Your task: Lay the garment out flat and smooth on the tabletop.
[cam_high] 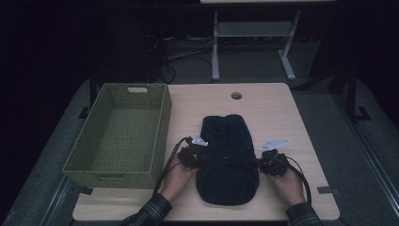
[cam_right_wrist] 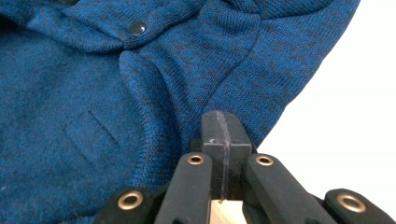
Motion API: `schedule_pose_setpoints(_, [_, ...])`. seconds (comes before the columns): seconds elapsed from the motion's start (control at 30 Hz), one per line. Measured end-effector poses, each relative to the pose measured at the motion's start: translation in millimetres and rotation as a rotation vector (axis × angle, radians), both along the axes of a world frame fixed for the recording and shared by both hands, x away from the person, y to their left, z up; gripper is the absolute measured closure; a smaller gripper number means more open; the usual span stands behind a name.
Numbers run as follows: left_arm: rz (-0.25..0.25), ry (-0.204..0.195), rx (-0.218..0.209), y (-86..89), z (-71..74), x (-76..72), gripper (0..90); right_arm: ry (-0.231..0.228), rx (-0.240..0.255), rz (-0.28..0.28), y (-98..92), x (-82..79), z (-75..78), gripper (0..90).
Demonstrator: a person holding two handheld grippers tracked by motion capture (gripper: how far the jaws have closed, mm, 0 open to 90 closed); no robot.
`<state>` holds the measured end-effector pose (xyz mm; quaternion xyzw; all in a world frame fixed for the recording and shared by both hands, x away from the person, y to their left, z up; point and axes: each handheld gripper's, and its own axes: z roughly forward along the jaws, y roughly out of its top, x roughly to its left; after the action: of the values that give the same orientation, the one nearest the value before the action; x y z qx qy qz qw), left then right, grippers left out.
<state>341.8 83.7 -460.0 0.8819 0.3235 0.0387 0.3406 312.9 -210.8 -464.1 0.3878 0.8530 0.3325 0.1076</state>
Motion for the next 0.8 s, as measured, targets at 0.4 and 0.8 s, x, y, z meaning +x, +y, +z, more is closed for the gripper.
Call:
schedule_pose_setpoints(0.4, [-0.039,0.006,-0.009,-6.5,-0.2,-14.0,90.0,0.011,0.005,0.007,-7.3,-20.6,0.4,89.9])
schedule_pose_setpoints(0.8, [-0.026,0.015,-0.047,1.7,3.0,-8.5,87.3,-0.035,0.034,0.000,-12.2,-18.8,7.3,78.6])
